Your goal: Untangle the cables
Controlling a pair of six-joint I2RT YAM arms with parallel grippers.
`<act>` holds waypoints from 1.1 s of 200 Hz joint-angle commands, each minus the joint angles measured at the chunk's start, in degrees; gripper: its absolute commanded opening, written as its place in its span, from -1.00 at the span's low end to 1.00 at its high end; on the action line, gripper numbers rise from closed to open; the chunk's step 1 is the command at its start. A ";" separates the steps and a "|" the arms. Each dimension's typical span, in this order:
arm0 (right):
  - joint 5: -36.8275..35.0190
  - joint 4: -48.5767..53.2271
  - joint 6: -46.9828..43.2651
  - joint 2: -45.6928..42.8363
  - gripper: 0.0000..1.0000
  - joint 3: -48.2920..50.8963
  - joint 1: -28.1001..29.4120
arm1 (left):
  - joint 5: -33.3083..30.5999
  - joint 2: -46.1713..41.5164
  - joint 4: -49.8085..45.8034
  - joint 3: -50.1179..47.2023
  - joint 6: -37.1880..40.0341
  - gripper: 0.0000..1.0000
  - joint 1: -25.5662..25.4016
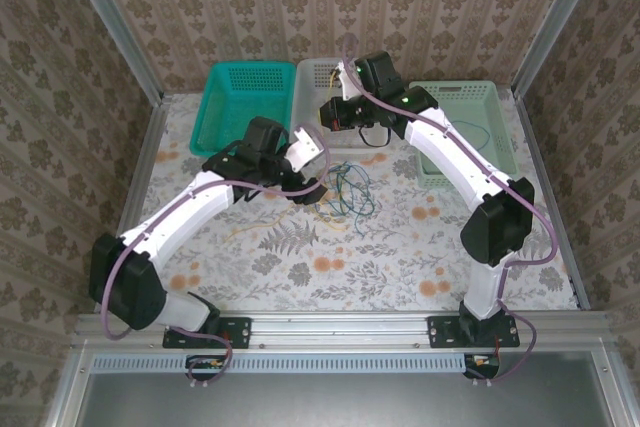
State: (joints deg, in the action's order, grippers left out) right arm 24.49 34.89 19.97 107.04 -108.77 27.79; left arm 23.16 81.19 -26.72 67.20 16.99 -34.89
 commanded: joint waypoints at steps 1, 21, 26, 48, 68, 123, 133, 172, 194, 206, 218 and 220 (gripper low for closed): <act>1.71 -0.99 1.82 -1.34 -1.00 -1.95 -0.11 | 2.72 0.31 -1.02 1.45 1.84 0.63 -0.44; 1.28 -1.21 2.32 -1.57 -1.00 -1.72 -0.22 | 3.68 0.48 -0.51 1.31 1.51 0.54 -0.44; 1.18 -1.31 2.43 -1.67 -1.00 -1.63 -0.28 | 3.69 0.60 -0.53 1.40 1.49 0.50 -0.44; 1.45 -2.67 3.44 -2.54 -1.00 -0.51 -0.53 | 2.69 1.36 -1.44 1.70 1.56 0.19 -0.44; 1.35 -2.82 3.68 -3.05 -1.00 -0.05 -0.89 | 1.01 1.47 -1.76 1.55 1.30 -0.37 -0.44; 1.55 -3.26 3.18 -3.81 0.75 4.05 -2.04 | -5.65 0.68 1.56 2.92 -3.35 -1.00 5.36; 1.04 -3.10 2.13 -4.22 0.99 5.30 -2.13 | -6.54 1.02 1.59 4.18 -3.72 -1.00 7.11; 0.65 -3.21 1.41 -5.12 0.99 12.09 -3.48 | -7.32 6.82 -1.06 13.80 -3.21 -1.00 14.00; -2.73 -2.74 0.44 -6.18 0.99 17.05 -3.77 | -4.60 13.06 -2.67 20.91 -2.05 -1.00 17.16; -3.30 -2.64 0.05 -6.78 0.99 19.48 -3.88 | -3.43 16.91 -2.81 24.45 -1.17 -1.00 18.88; -3.45 -3.21 -0.01 -7.58 0.99 22.05 -3.85 | -3.14 21.20 -3.47 28.34 -0.02 -1.00 20.21; -3.39 -3.33 -0.08 -7.78 0.99 22.60 -3.90 | -3.06 21.91 -3.66 28.91 0.32 -1.00 20.43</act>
State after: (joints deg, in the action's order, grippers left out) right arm 22.87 31.53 21.43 102.91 -90.15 24.14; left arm 17.76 96.55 -27.68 90.17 14.83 -16.82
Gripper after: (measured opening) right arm 0.996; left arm 0.051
